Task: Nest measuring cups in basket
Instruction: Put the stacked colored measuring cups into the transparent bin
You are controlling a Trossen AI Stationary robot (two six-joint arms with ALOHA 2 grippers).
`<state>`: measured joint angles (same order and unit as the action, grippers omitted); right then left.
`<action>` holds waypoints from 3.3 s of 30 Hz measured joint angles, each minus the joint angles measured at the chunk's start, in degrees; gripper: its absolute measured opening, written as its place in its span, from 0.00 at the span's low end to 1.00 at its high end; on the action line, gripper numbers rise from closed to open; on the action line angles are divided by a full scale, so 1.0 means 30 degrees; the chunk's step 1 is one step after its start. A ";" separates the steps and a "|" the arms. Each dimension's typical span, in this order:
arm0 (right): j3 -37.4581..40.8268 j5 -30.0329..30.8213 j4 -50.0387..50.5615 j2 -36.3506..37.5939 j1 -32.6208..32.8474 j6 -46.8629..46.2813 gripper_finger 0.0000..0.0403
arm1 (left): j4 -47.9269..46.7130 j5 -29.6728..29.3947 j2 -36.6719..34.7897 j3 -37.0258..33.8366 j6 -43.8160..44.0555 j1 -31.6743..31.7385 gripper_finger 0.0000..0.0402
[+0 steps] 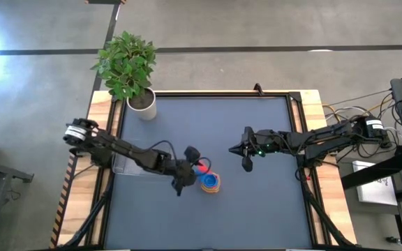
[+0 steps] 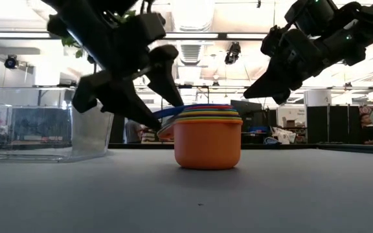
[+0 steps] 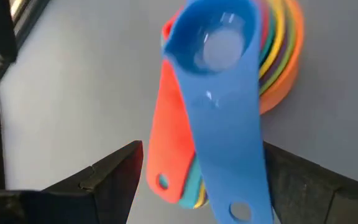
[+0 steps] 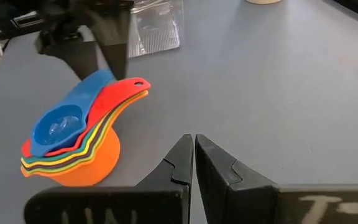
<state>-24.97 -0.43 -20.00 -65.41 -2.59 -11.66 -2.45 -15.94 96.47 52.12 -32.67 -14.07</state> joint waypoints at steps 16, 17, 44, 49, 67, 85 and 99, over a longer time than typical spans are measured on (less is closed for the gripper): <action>0.0138 0.0007 0.0005 0.0000 -0.0013 0.0596 0.02 | -0.1551 0.3942 0.0000 0.1178 -0.3610 0.2536 0.72; 0.0138 0.0007 0.0005 0.0000 -0.0010 0.0620 0.02 | -0.1973 0.4284 0.0054 0.1409 -0.3831 0.2675 0.72; 0.0333 0.0022 0.0032 0.0007 -0.0015 0.0601 0.02 | -0.9735 0.7676 0.5039 0.7837 -0.5605 0.3838 0.71; 0.0372 0.0029 0.0026 0.0007 -0.0015 0.0758 0.02 | -0.9769 0.8538 0.5042 0.8254 -0.4969 0.3843 0.65; 0.0466 0.0062 0.0005 0.0007 -0.0015 0.0814 0.02 | -1.0724 0.8696 0.5727 0.8706 -0.3854 0.3850 0.57; 0.0510 0.0022 0.0012 0.0007 -0.0015 0.0814 0.02 | -1.1125 0.8674 0.6040 0.9616 -0.3878 0.3850 0.35; 0.0510 0.0025 0.0012 0.0007 -0.0018 0.0822 0.02 | -1.1598 0.8667 0.6040 0.9617 -0.3186 0.3857 0.36</action>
<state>-23.44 -0.35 -19.97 -65.39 -2.64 -9.19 -37.24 10.07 114.59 80.97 -42.23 -2.50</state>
